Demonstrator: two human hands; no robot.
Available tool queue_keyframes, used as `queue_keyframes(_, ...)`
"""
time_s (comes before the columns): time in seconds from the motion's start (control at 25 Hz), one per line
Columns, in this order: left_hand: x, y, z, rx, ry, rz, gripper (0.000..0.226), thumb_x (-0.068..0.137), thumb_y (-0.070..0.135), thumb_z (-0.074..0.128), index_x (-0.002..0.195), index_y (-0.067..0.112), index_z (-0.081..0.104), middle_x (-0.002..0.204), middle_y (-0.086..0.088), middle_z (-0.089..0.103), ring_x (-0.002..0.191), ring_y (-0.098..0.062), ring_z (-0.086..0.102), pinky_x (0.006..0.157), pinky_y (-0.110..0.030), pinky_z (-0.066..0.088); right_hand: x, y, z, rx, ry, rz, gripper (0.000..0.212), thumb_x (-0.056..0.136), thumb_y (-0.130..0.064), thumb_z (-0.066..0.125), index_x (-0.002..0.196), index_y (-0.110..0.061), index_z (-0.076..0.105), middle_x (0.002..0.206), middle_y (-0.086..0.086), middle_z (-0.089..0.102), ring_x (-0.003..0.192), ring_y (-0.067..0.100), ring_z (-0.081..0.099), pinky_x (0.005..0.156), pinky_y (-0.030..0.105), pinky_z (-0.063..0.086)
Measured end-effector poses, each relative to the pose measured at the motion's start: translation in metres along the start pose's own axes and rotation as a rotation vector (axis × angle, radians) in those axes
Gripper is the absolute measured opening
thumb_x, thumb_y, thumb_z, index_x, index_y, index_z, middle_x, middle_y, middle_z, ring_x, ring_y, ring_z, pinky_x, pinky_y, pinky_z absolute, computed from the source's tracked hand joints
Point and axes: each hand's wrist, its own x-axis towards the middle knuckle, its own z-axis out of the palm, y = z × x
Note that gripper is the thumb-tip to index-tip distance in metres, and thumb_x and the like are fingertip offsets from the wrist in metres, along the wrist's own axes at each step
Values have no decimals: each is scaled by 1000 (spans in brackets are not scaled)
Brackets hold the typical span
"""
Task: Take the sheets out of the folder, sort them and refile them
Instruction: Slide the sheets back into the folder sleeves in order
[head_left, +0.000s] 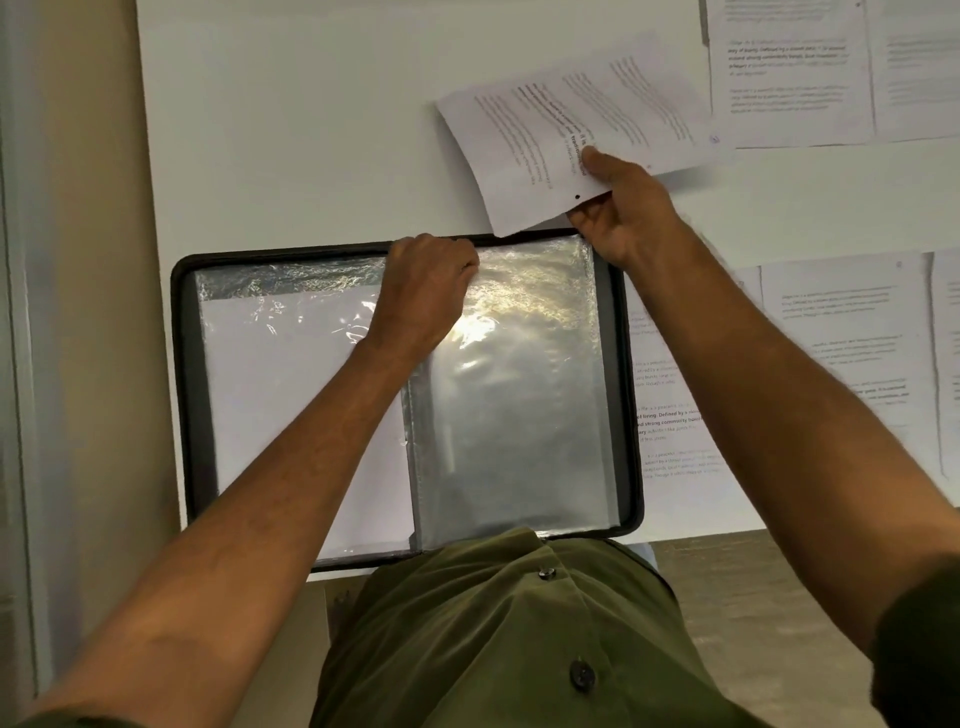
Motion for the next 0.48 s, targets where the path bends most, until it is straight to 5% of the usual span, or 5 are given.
queue_keyframes(0.24, -2, 3, -1, -1, 61, -35, 17, 102, 20, 55, 91, 16, 68, 81, 2, 69, 78, -27, 62, 81, -45, 45, 10, 9, -12, -274, -54, -38, 41, 89, -10, 81, 126, 2, 68, 113, 16, 78, 105, 30, 76, 85, 44, 64)
queue_keyframes(0.48, 0, 6, -3, 39, 101, -39, 17, 102, 21, 48, 94, 18, 63, 83, 3, 63, 79, -22, 57, 88, -40, 33, 5, -5, -17, -551, -186, -72, 40, 89, -19, 82, 125, -5, 71, 104, 5, 80, 94, 20, 77, 71, 31, 61)
